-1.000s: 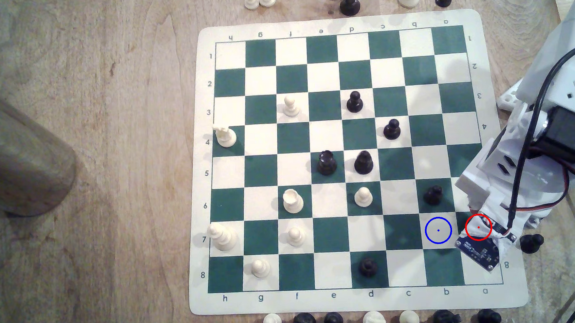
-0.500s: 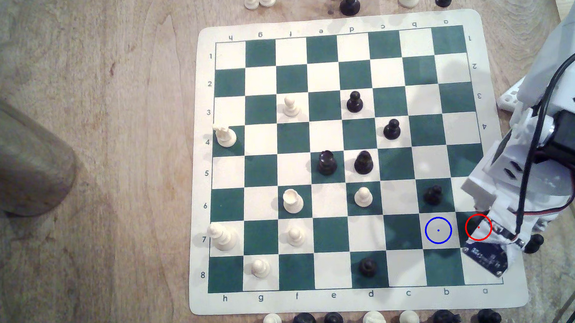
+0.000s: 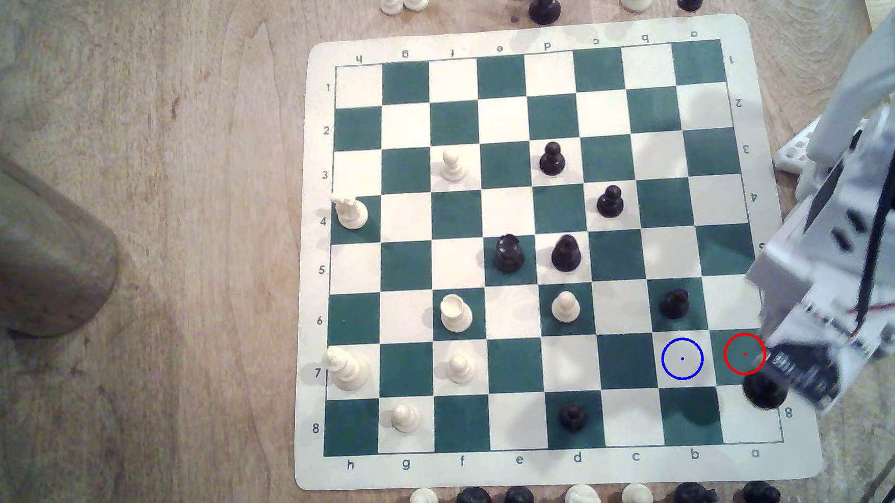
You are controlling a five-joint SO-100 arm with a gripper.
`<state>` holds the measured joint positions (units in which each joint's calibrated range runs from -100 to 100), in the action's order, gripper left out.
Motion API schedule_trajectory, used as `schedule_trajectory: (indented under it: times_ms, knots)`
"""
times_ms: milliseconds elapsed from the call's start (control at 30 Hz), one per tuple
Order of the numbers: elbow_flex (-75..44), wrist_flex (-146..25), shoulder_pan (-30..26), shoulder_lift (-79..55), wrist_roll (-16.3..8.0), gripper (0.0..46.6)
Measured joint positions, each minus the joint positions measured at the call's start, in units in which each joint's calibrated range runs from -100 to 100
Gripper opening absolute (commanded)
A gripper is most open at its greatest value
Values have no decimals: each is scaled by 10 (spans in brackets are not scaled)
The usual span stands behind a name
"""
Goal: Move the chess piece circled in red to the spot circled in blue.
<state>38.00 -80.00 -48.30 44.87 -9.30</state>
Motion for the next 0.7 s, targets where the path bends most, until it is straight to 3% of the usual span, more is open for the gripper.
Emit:
schedule_trajectory:
  times_ms: [433, 700]
  knots:
    - [0, 71, 87, -86, 21, 5]
    - [52, 73, 108, -86, 35, 6]
